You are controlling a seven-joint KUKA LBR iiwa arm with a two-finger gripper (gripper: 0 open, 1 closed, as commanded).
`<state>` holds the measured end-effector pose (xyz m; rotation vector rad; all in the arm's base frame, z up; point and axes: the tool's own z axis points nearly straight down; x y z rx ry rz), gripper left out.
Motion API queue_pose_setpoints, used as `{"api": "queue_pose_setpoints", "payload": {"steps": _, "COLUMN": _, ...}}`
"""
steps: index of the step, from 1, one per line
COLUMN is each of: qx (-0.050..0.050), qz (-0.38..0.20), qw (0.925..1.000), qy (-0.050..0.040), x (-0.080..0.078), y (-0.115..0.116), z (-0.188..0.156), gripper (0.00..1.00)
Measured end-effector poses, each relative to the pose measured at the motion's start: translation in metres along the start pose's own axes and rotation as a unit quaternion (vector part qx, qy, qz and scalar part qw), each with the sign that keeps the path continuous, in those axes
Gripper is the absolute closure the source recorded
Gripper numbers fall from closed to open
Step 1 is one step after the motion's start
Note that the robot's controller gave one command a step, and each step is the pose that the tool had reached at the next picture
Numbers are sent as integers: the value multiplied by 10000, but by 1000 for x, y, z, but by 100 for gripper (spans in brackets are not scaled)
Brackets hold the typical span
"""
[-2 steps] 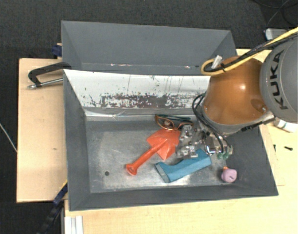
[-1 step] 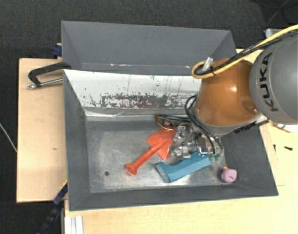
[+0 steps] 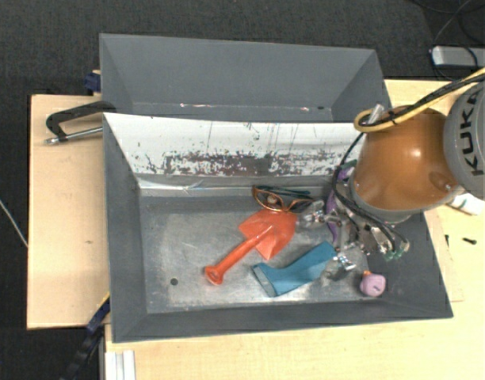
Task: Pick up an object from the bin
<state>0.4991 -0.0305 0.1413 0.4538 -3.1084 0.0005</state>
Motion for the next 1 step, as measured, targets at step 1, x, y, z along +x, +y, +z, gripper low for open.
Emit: {"api": "queue_pose_setpoints", "payload": {"steps": 1, "qx": -5, "qz": -6, "qw": 10000, "qy": -7, "x": -1, "y": 1, "z": 0, "gripper": 0}}
